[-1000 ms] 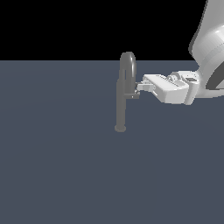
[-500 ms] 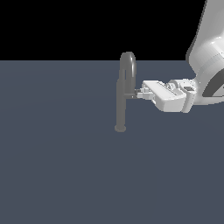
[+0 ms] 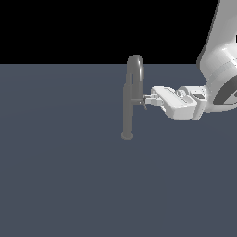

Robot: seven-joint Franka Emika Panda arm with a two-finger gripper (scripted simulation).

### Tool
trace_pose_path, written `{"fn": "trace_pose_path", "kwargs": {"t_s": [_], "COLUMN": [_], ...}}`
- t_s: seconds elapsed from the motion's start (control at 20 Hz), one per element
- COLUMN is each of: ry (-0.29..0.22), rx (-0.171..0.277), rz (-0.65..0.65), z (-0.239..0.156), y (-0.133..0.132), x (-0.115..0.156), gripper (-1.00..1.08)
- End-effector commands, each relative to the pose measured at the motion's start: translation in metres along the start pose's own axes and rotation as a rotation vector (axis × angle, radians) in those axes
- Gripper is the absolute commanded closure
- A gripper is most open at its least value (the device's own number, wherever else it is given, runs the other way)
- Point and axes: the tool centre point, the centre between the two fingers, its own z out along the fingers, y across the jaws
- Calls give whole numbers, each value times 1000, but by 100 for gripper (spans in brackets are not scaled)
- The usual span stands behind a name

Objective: Turn on the faucet by rotating a designated handle.

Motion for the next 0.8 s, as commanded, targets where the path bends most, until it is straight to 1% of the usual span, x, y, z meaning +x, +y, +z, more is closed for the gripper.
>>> {"fn": "trace_pose_path", "kwargs": {"t_s": [0.0,0.4,0.45,0.5,0.75], "ry": [2,2,2,-23,-15], "rx": [6,13,13,-25,-12], "rz": [27,69,69,25,40], "z": [4,5,5,0,2], "y": [-2,-7,-7,-1,-12], "x": [23,61,61,15,32], "gripper": [108,108,108,108,108]}}
